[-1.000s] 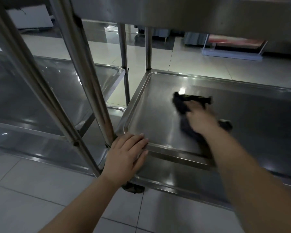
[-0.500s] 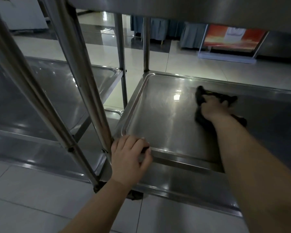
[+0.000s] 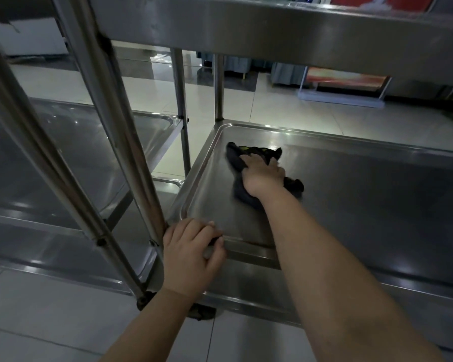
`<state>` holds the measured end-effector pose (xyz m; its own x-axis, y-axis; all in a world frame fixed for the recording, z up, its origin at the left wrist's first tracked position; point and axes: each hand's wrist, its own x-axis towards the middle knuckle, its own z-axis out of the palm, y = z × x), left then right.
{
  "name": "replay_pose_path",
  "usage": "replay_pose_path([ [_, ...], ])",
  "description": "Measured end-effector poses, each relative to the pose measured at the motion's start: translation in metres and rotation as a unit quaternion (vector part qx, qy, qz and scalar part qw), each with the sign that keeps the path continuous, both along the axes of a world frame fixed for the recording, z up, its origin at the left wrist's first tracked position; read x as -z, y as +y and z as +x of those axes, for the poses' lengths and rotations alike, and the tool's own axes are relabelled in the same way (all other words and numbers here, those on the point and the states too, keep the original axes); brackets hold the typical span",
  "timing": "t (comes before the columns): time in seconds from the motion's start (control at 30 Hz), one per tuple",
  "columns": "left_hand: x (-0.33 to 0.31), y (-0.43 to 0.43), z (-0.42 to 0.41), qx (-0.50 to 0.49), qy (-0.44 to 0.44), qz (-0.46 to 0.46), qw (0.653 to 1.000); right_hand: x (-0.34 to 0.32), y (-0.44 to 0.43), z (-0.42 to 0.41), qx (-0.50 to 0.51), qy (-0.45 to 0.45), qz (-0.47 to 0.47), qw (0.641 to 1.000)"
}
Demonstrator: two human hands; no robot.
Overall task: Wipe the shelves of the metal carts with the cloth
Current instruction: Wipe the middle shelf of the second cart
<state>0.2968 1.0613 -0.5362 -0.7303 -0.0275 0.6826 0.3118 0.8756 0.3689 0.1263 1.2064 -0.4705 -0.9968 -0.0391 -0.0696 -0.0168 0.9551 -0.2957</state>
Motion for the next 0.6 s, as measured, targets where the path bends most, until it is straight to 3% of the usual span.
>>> replay_pose_path([
  [0.23,-0.001,0.009,0.003,-0.003,-0.01,0.041,0.999,-0.005,0.14,0.01,0.193,0.015,-0.019,0.981],
  [0.4,-0.002,0.01,0.004,0.008,-0.012,0.062,0.998,-0.016,0.134,-0.001,0.255,-0.022,-0.014,0.967],
  [0.47,-0.003,0.007,0.004,0.018,-0.015,0.065,0.998,-0.021,0.096,-0.004,0.205,-0.023,-0.016,0.978],
  [0.6,-0.001,0.001,0.003,0.025,-0.025,0.057,0.998,-0.011,-0.005,-0.001,-0.03,-0.003,0.002,1.0],
])
